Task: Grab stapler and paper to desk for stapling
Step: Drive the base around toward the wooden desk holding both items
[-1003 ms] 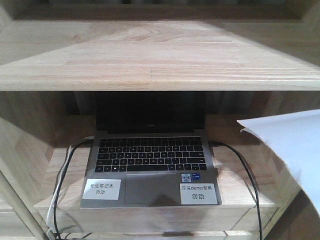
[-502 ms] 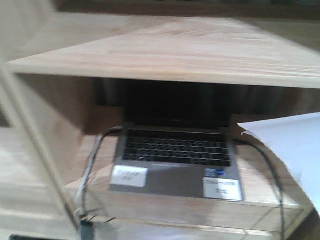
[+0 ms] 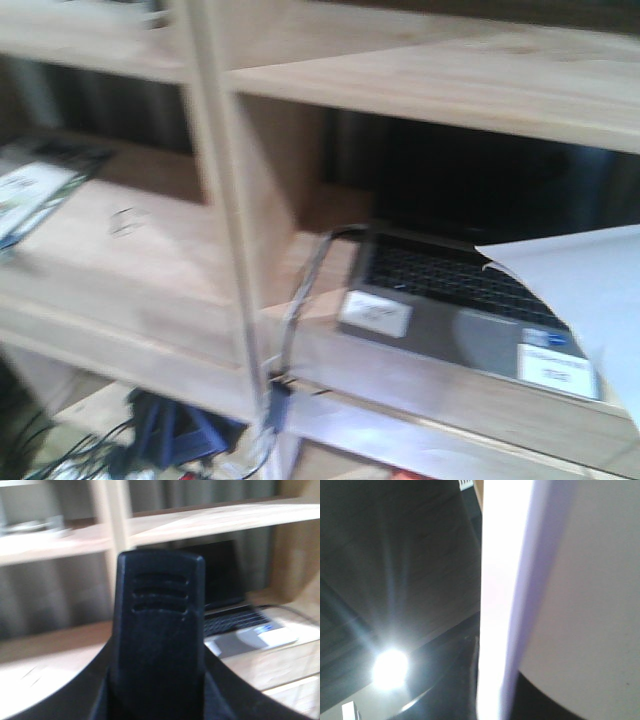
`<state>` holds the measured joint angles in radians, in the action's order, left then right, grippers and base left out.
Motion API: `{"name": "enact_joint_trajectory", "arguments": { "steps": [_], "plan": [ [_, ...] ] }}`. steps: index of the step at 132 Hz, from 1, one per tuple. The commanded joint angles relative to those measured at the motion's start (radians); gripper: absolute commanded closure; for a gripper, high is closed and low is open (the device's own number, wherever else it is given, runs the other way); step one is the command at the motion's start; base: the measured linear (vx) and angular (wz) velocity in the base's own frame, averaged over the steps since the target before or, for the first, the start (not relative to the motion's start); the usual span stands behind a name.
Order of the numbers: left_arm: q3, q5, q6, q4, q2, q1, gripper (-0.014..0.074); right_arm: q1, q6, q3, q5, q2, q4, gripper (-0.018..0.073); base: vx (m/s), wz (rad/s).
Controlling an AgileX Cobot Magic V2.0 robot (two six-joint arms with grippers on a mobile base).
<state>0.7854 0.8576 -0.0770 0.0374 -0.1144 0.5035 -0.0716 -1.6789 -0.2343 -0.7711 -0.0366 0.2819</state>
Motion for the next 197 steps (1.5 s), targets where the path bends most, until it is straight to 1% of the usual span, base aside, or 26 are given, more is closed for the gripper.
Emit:
{"name": "enact_joint_trajectory", "arguments": {
  "steps": [1, 197],
  "plan": [
    [0.025, -0.116, 0.002, 0.008, -0.018, 0.003, 0.0603, 0.005, 0.007, -0.024, -0.035, -0.012, -0.004, 0.0565, -0.13, 0.51],
    [0.025, -0.116, 0.002, 0.008, -0.018, 0.003, 0.0603, 0.005, 0.007, -0.024, -0.036, -0.012, -0.004, 0.0565, -0.11, 0.48]
  ]
}}
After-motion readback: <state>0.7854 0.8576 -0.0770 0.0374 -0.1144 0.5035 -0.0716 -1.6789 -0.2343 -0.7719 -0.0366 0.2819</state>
